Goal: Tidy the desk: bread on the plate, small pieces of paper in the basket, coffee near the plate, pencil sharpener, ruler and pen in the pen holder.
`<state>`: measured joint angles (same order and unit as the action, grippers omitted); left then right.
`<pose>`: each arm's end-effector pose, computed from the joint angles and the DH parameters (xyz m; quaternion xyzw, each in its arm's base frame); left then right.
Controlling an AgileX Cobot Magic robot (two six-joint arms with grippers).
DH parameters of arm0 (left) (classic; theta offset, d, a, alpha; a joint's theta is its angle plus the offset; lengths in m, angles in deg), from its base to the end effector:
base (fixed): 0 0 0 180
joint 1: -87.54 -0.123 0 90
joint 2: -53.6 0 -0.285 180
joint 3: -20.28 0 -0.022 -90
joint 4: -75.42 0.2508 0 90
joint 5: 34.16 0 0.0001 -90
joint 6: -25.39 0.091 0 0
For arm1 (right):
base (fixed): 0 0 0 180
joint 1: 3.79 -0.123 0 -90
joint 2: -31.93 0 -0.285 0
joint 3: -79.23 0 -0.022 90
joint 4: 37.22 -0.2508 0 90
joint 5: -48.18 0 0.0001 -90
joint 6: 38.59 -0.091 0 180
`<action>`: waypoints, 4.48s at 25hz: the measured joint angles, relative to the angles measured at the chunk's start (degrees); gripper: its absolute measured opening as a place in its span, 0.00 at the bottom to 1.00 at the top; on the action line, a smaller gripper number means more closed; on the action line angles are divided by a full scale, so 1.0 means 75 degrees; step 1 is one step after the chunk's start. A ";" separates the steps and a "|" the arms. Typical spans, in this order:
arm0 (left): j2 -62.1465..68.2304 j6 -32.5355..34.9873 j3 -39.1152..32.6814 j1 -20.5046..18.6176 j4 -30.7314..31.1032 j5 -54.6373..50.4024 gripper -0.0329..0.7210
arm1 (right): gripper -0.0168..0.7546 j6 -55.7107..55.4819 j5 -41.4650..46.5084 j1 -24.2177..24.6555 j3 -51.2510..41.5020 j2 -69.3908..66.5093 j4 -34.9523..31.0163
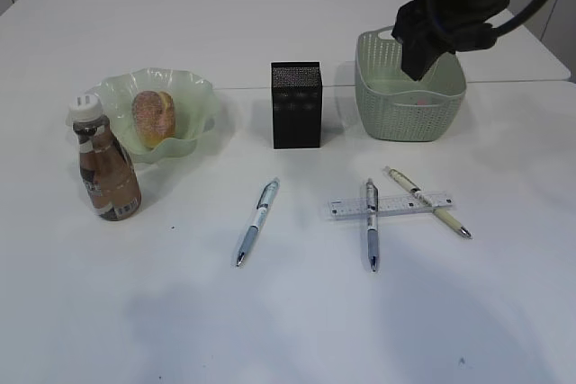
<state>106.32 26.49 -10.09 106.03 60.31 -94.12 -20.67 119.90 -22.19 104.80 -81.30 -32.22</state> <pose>0.1149 -0.0601 0.3317 0.1340 0.9310 -0.1748 0.2911 0.3763 0.1172 0.3322 -0.3121 0.9321 -0.0424 0.1790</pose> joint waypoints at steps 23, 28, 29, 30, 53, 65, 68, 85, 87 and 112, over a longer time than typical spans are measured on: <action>0.0000 0.0000 0.0000 0.0000 0.0011 -0.0285 0.64 | 0.64 0.4299 -0.0015 0.0000 0.0000 -0.0450 -0.0238; 0.0000 0.0000 0.0000 0.0000 0.0011 -0.0318 0.64 | 0.64 0.4880 -0.0037 0.0000 0.0000 -0.0791 -0.0504; 0.0000 0.0000 0.0000 0.0000 0.0011 -0.0318 0.64 | 0.64 0.4880 -0.0037 0.0000 0.0000 -0.0791 -0.0504; 0.0000 0.0000 0.0000 0.0000 0.0011 -0.0318 0.64 | 0.64 0.4959 -0.0050 0.0000 0.0000 -0.0887 -0.0540; 0.0000 0.0000 0.0000 0.0000 0.0311 -0.0466 0.64 | 0.64 0.6293 -0.0147 0.0013 -0.0077 -0.1427 -0.1027; 0.0000 0.0000 0.0016 0.0000 0.0340 -0.0483 0.64 | 0.64 0.6745 -0.0196 0.0807 -0.0417 -0.1525 -0.1482; 0.0000 0.0000 0.0016 0.0000 0.0344 -0.0483 0.64 | 0.64 0.6386 -0.0210 0.0819 -0.0430 -0.1525 -0.1494; 0.0000 0.0000 0.0016 0.0000 0.0356 -0.0288 0.64 | 0.64 0.6200 -0.0210 0.0819 -0.0430 -0.1525 -0.1963; 0.0000 0.0000 0.0016 0.0000 0.0371 -0.0288 0.64 | 0.64 0.6200 -0.0210 0.0819 -0.0430 -0.1525 -0.1963; 0.0000 0.0000 0.0016 0.0000 0.0685 -0.0299 0.64 | 0.73 0.6085 -0.0210 0.0819 -0.0430 -0.1801 -0.1672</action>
<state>106.32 26.49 -9.97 106.03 65.45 -96.36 24.97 118.33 -16.05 101.58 -94.81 -44.76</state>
